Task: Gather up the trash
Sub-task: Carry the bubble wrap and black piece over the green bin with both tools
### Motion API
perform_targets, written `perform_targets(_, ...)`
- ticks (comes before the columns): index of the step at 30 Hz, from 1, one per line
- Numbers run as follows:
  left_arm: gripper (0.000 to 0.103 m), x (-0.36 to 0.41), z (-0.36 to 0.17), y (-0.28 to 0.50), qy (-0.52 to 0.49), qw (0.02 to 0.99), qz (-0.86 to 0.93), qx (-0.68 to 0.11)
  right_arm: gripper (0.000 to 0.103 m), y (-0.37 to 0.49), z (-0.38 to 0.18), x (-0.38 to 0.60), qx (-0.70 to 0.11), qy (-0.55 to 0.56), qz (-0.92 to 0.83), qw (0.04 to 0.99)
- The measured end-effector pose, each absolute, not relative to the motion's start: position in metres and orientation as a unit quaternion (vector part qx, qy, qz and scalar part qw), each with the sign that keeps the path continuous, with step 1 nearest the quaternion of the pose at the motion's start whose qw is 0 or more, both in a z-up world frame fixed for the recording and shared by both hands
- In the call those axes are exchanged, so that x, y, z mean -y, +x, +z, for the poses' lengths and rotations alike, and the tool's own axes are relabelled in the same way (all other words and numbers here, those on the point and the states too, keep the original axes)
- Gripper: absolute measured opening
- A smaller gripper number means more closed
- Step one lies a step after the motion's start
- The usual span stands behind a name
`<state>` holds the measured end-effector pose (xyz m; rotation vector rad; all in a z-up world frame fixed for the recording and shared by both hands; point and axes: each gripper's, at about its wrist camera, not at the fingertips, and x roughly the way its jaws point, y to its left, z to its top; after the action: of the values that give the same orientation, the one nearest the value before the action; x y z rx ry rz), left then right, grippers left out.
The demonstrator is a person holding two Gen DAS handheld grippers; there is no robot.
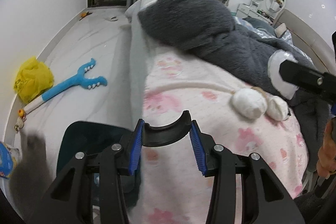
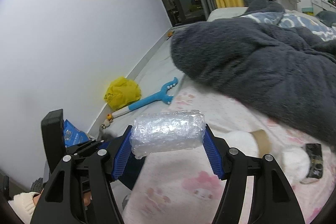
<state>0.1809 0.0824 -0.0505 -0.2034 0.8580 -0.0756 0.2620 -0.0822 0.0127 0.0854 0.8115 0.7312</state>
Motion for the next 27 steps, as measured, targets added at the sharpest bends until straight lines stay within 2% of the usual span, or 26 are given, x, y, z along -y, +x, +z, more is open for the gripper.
perform_targets(19,0.047,-0.18,-0.115,0.169,-0.137,0.854,0.021,-0.502,0.065,0.261,-0.016,-0.031,-0.423,-0.008,0.398,0.814)
perform_targets(27,0.047,-0.209,-0.163,0.166,-0.152,0.818,0.036,-0.554,0.065,0.262,-0.032,-0.063,-0.437,-0.019,0.409,0.801)
